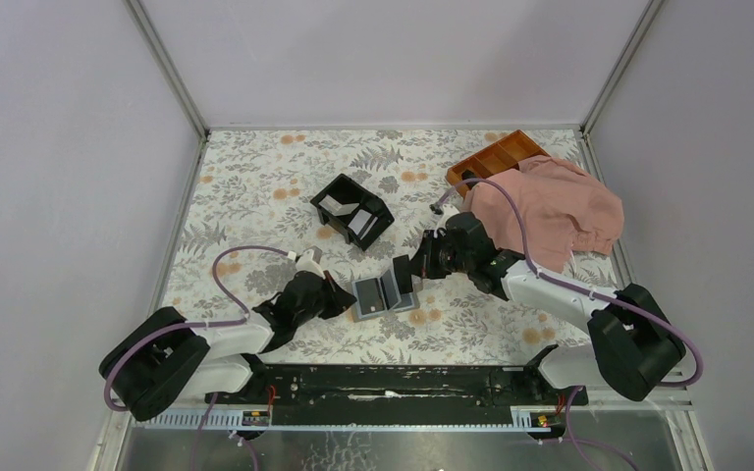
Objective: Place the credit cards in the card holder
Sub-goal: Turn over the card slot in the card holder.
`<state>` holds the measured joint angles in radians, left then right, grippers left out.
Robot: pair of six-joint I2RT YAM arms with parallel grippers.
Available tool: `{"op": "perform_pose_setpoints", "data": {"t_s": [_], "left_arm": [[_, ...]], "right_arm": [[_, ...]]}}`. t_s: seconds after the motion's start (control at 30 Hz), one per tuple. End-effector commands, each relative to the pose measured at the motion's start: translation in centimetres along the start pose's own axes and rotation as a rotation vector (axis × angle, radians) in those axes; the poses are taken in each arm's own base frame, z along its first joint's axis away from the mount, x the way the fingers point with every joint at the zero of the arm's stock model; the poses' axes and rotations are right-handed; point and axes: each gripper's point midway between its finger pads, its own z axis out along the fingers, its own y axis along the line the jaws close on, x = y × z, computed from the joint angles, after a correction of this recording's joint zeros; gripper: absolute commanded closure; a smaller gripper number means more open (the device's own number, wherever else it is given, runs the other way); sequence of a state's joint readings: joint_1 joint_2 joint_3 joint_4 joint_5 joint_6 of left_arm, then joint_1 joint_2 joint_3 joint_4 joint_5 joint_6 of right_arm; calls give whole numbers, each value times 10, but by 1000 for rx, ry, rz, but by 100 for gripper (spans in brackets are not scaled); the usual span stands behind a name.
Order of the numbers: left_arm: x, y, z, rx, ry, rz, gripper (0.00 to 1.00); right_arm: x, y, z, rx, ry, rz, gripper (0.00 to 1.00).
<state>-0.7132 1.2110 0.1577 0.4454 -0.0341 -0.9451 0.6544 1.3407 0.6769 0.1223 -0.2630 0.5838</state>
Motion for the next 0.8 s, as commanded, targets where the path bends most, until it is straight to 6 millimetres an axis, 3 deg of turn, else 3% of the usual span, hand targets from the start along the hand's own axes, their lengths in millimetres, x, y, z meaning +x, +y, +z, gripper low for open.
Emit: {"op": "perform_pose_setpoints", "data": {"t_s": [0.0,0.57,0.77], "left_arm": [[20,24,-2,-90,67,28,99],[22,25,-2,-92,72,26,100],[22,27,-4,-101,71,33,100]], "right_arm": [[-23,30,-3,-102,-58,-10,100],[6,60,38,-154,23,-22,100],[15,59,49,-145,47,-27,100]]}}
